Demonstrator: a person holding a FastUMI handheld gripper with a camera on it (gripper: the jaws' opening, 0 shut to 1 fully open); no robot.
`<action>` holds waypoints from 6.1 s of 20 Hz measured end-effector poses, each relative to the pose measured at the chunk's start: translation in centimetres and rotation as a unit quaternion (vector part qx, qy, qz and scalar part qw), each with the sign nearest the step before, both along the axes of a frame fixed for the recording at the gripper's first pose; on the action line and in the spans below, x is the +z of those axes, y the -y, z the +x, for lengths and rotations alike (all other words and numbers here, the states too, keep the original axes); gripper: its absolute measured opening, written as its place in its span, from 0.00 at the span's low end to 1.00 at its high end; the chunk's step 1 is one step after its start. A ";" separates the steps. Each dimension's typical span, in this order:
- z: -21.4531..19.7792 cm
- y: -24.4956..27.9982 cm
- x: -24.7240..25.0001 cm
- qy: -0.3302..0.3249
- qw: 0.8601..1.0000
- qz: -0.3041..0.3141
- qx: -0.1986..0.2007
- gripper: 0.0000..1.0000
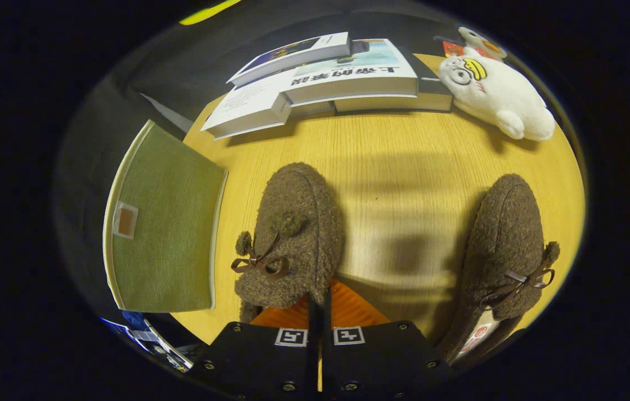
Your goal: Open the storage box then place both shoes into the box .Put the left shoe in first, then the right shoe, with the right side of both shoes facing outward in a uniform manner.
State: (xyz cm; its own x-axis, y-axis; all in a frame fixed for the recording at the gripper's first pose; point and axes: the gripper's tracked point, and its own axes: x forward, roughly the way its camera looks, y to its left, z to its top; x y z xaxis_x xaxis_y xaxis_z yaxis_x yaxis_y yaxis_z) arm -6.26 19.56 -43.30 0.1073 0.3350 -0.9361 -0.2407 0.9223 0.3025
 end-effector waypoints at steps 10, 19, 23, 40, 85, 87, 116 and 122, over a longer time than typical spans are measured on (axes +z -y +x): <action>-0.2 -1.4 7.1 -0.004 0.999 0.013 0.035 0.03; 1.5 -8.5 16.2 0.037 0.993 0.065 0.092 0.03; 2.5 -12.6 18.3 0.055 0.987 0.079 0.128 0.03; 2.1 -25.0 14.6 0.029 0.979 0.055 0.194 0.03; 4.0 8.3 18.3 0.098 0.991 0.073 -0.051 0.97; 3.8 10.1 17.7 0.097 0.991 0.061 -0.064 0.97; 2.0 19.6 1.1 -0.002 0.995 -0.088 -0.046 0.51; 1.9 19.1 2.4 -0.007 0.995 -0.081 -0.053 0.00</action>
State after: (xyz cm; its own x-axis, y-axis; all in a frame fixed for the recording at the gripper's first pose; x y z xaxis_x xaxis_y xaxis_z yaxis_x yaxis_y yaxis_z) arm -4.32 0.50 -40.93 0.1209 0.1661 -0.9787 -0.1361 0.9794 0.1494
